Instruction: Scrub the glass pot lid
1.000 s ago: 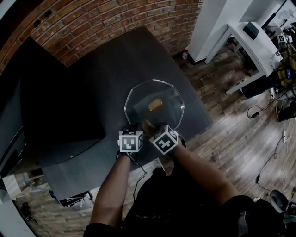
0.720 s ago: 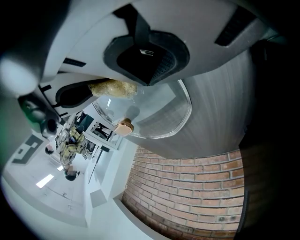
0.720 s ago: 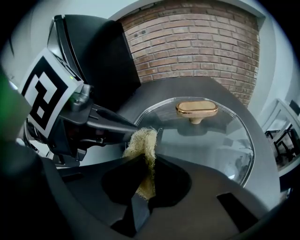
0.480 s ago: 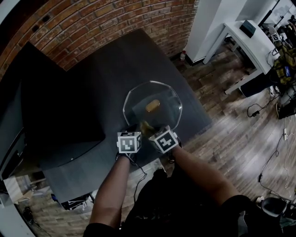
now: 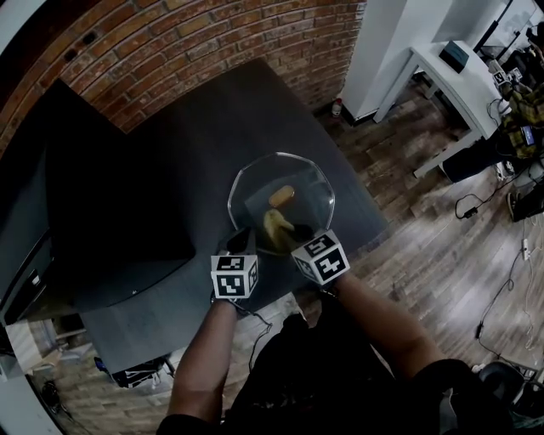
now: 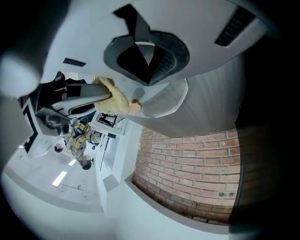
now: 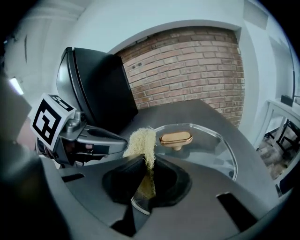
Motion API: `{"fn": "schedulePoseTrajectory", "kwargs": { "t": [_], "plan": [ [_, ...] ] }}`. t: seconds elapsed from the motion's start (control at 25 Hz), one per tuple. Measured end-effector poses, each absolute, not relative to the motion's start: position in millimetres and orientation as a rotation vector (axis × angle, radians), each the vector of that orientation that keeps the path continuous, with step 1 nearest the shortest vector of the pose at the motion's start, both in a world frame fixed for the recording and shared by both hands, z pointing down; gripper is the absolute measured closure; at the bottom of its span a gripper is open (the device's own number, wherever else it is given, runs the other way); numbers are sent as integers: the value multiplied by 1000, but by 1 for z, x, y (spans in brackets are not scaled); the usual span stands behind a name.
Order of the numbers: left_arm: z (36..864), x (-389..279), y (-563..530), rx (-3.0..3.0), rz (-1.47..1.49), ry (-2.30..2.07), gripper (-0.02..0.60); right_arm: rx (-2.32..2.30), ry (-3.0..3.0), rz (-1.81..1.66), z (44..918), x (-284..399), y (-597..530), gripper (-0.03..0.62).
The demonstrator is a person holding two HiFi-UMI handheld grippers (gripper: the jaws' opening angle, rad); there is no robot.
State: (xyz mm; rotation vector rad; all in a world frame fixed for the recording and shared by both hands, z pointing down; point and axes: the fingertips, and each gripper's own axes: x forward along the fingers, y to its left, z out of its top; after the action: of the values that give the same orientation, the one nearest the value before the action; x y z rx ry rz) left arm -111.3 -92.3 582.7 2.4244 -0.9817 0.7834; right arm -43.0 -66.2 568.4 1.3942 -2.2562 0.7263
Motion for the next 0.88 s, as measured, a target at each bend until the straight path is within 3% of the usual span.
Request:
{"fn": "schedulePoseTrajectory", "kwargs": {
  "t": [0.6,0.88],
  "plan": [
    [430,-115,-68,2677,375,-1044,548,1633,-2376,538,447,-15,-39,545],
    [407,-126,-32,2683,324,-1094,548,1659,-2420,489,417,-6,-8,546]
  ]
}}
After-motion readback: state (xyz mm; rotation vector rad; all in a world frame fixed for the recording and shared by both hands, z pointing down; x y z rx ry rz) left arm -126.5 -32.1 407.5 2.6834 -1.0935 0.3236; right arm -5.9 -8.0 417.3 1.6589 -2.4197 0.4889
